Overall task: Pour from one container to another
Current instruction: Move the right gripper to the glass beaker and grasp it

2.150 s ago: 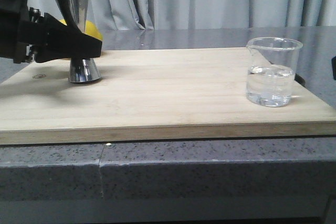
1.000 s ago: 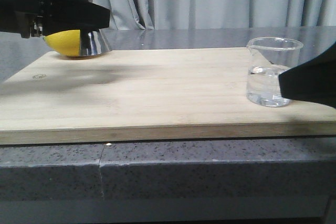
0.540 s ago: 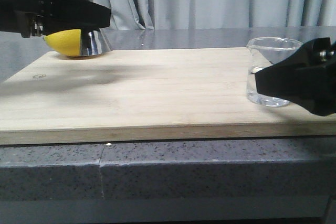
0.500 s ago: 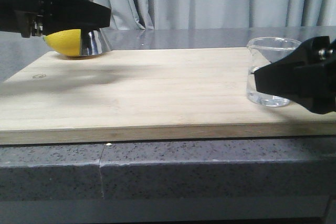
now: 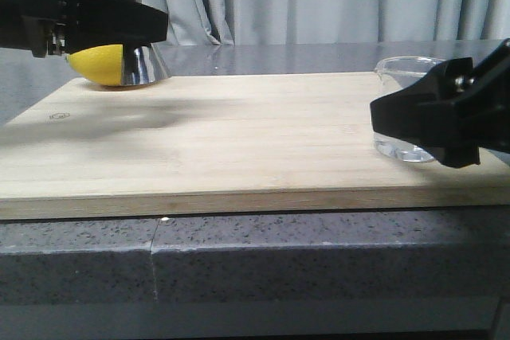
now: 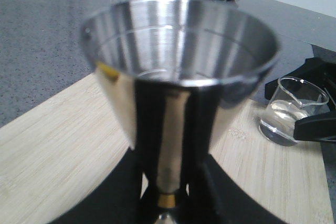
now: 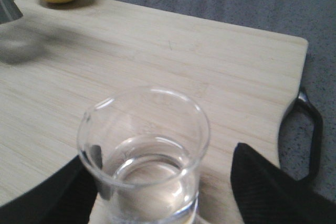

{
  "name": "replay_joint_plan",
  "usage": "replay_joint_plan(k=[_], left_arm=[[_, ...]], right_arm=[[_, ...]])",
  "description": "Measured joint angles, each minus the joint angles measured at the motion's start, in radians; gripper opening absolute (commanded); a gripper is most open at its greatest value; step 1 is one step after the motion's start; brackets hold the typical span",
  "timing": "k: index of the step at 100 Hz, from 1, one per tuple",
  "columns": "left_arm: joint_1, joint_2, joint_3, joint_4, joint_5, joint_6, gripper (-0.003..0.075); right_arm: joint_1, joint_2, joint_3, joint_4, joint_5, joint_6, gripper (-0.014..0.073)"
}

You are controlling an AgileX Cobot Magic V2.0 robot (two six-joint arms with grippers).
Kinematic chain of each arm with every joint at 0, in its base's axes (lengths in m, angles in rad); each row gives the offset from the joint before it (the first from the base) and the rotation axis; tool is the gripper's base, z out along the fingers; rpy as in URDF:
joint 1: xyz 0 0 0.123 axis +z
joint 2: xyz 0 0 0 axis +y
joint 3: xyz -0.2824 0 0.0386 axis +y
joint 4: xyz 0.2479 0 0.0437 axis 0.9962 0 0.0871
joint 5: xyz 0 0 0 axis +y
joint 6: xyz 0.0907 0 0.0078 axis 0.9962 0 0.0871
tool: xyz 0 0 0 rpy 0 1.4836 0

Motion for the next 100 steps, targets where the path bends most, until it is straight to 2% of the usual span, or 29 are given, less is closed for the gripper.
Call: replay_joint_plan(k=[24,64,87,100], left_arm=[[0.000,0.000,0.000,0.000,0.000,0.000,0.0022],[0.000,0.000,0.000,0.000,0.000,0.000,0.0022],[0.000,0.000,0.000,0.000,0.000,0.000,0.0022],[0.000,0.000,0.000,0.000,0.000,0.000,0.0022]], right_arm=[[0.000,0.028,0.000,-0.011,-0.050,0.016,0.0472],[0.000,0.034,0.000,-0.037,-0.056,0.036,0.0463],[0.000,0.034,0.000,-0.038,-0.056,0.039,0.0267],[0.000,0.034,0.000,-0.046,-0.056,0.039,0.0200]])
